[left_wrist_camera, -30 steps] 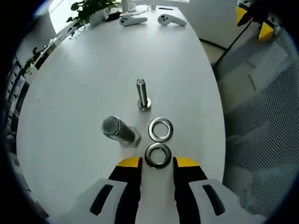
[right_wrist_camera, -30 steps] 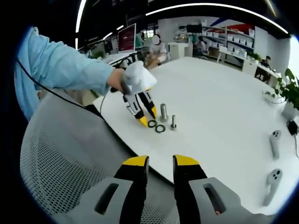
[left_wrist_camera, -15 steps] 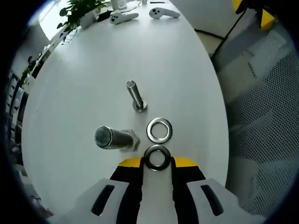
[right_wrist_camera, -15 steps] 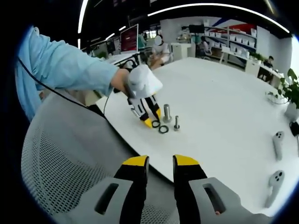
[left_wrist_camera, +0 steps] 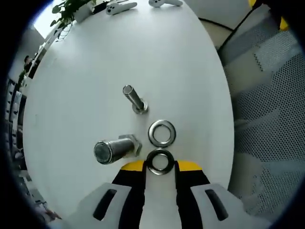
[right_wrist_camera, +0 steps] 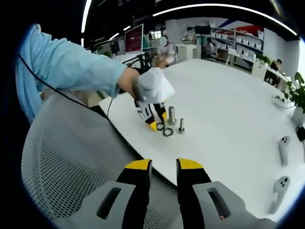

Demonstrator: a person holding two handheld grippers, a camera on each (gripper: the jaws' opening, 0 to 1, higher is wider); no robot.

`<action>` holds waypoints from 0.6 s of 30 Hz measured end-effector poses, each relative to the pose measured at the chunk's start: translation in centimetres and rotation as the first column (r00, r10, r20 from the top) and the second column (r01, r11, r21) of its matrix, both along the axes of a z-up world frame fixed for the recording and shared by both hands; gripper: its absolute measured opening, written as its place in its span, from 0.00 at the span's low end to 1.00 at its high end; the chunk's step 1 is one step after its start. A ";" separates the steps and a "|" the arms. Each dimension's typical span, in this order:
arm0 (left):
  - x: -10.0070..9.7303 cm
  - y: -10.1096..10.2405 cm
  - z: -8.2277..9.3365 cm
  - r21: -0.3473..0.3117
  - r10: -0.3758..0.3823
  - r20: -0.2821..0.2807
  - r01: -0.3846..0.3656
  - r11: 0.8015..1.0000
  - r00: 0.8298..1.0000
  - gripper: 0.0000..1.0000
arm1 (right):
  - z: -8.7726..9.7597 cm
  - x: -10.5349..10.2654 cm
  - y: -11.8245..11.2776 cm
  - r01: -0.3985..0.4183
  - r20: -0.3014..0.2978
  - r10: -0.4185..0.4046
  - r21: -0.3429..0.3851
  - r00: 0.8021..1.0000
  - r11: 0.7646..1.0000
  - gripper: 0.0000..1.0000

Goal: Place the washer onto the threaded stud by aligning its center hole with the stud, sliding it down to the base, and recovering from edge contact or off-axis alignment until the washer reaches the visible bottom stop.

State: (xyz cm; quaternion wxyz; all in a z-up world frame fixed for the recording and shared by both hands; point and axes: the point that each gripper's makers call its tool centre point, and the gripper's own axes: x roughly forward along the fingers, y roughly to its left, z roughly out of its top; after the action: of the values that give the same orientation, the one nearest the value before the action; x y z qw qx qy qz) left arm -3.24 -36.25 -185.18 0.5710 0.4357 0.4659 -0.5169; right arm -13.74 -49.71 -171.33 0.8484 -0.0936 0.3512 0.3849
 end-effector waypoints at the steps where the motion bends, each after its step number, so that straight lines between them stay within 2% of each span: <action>1: 0.0 0.0 0.0 0.004 0.000 0.001 0.000 1.000 1.000 0.22 | 0.0 0.0 0.0 0.001 -0.004 -0.001 0.007 1.000 1.000 0.23; 5: 0.0 -0.1 -0.1 0.031 0.008 0.009 -0.008 0.999 1.000 0.22 | 0.1 0.0 0.1 -0.001 0.000 0.001 0.008 1.000 1.000 0.23; 8: -0.1 0.0 0.0 0.035 0.004 0.004 -0.004 0.999 1.000 0.22 | 0.0 0.0 0.0 -0.026 0.024 0.027 -0.048 0.999 0.998 0.23; 11: 0.0 0.0 0.0 0.035 0.010 -0.008 -0.010 0.999 1.000 0.22 | -0.1 -0.1 0.1 -0.030 0.016 0.030 -0.038 0.999 0.999 0.23; 14: -0.1 -0.1 -0.1 0.059 -0.003 0.004 0.003 0.998 1.000 0.22 | 0.0 -0.2 0.3 -0.026 -0.001 0.026 -0.003 1.000 1.000 0.23; 18: 0.0 0.0 -0.1 0.075 -0.003 -0.004 0.004 0.997 1.000 0.22 | 0.0 -0.3 0.4 -0.034 -0.003 0.034 -0.003 0.999 0.999 0.23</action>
State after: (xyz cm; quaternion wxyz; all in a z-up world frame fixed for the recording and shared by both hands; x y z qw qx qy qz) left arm -3.28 -36.28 -185.26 0.5524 0.4566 0.4854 -0.5009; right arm -13.99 -49.32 -171.37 0.8410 -0.1003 0.3516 0.3988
